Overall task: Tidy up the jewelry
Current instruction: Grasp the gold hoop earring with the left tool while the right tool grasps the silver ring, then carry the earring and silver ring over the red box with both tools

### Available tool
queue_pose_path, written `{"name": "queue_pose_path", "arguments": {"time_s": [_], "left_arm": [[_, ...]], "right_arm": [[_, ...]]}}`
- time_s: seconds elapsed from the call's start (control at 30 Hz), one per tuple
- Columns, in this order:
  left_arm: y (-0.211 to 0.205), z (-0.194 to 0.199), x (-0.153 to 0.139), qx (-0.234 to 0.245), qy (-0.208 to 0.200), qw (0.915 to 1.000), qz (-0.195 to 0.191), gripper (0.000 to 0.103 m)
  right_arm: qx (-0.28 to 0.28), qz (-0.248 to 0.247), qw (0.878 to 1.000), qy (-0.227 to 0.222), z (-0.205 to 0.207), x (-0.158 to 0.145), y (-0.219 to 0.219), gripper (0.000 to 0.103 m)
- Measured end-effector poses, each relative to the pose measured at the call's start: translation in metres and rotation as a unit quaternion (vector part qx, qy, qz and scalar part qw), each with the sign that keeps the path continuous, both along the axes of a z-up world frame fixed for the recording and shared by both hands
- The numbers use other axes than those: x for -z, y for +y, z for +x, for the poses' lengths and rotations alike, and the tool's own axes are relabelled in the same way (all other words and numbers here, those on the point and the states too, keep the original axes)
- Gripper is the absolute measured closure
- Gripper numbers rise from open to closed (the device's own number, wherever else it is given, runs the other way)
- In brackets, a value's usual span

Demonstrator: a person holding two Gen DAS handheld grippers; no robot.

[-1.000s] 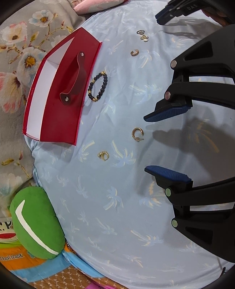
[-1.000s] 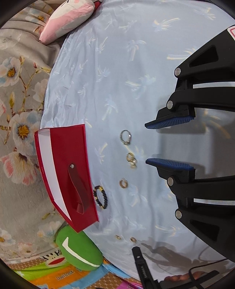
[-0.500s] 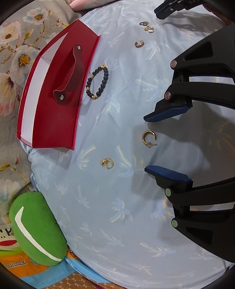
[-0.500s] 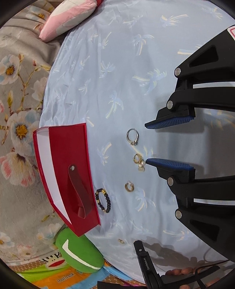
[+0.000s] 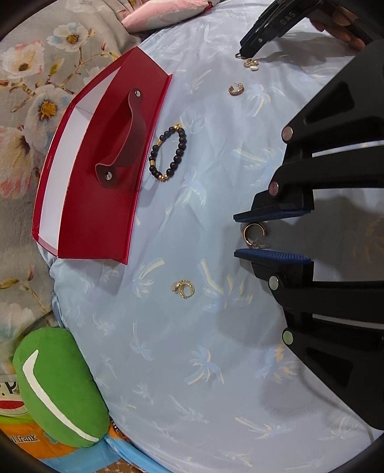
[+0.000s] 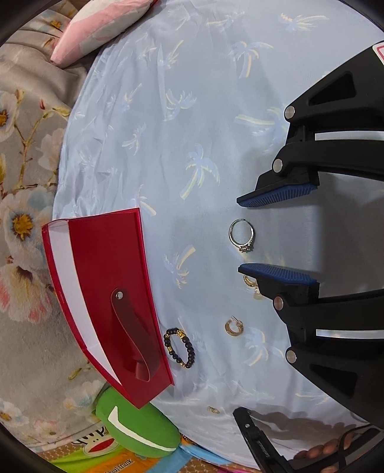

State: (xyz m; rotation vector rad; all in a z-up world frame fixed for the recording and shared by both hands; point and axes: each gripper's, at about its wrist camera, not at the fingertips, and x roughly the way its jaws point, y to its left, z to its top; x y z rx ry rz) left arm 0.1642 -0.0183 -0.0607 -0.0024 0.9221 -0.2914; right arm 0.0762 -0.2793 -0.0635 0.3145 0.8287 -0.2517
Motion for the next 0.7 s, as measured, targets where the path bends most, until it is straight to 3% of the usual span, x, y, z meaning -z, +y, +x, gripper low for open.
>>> {"name": "queue_pose_path", "arguments": {"time_s": [0.13,0.2,0.47,0.7], "left_arm": [[0.002,-0.004,-0.004,0.004,-0.005,1.0000,-0.006,0.086],[0.004,-0.006,-0.007,0.006,-0.007,0.9999,-0.011,0.086],[0.017,-0.012,-0.016,0.003,-0.007,0.9996,-0.027,0.086],[0.024,-0.023,-0.032,0.007,-0.020,0.9989,-0.042,0.086]], "right_arm": [[-0.001,-0.006,1.000,0.003,0.005,0.000,0.002,0.066],[-0.002,-0.010,1.000,0.007,0.006,0.000,0.003,0.080],[0.000,-0.012,1.000,0.001,0.003,-0.002,0.003,0.082],[0.000,-0.009,0.999,-0.030,-0.015,-0.022,0.007,0.082]]}}
